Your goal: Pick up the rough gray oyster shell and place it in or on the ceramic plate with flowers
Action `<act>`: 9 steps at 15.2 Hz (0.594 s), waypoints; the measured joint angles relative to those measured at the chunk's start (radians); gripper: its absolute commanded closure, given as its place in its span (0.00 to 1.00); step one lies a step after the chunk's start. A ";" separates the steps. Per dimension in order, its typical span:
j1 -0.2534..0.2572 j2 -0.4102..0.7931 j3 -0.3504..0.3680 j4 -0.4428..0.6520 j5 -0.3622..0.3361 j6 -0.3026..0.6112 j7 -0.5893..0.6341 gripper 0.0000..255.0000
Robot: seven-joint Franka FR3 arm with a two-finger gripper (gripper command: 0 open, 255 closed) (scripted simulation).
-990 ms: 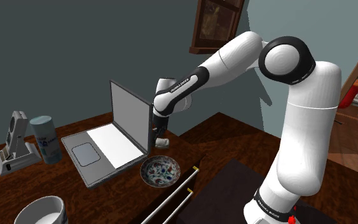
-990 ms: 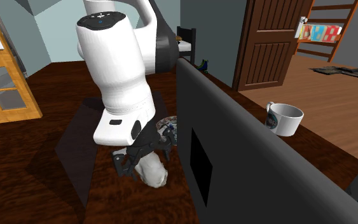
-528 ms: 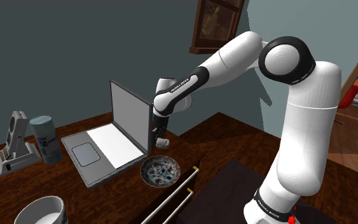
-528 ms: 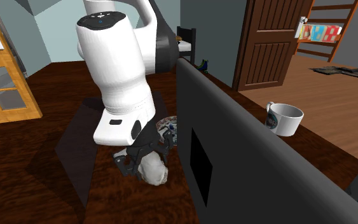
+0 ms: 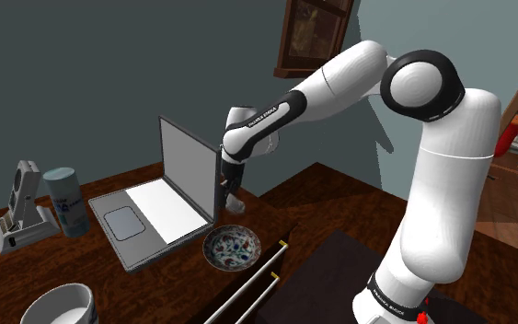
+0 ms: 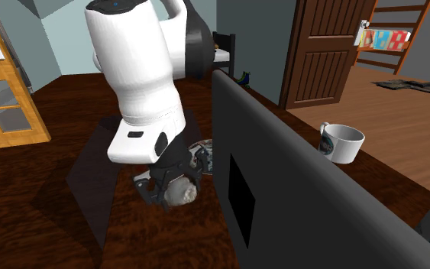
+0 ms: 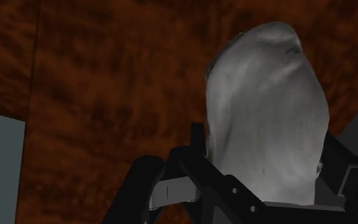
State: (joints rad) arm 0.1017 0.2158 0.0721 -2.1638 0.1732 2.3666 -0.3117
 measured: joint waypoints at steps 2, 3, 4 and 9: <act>0.001 -0.020 0.000 0.002 -0.002 -0.021 0.005 1.00; 0.000 -0.031 0.000 0.005 -0.003 -0.035 0.007 1.00; 0.000 -0.039 -0.001 0.010 -0.004 -0.048 0.008 1.00; -0.002 -0.080 -0.003 0.031 -0.009 -0.110 0.017 1.00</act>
State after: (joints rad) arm 0.1001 0.1358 0.0696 -2.1330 0.1643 2.2568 -0.2952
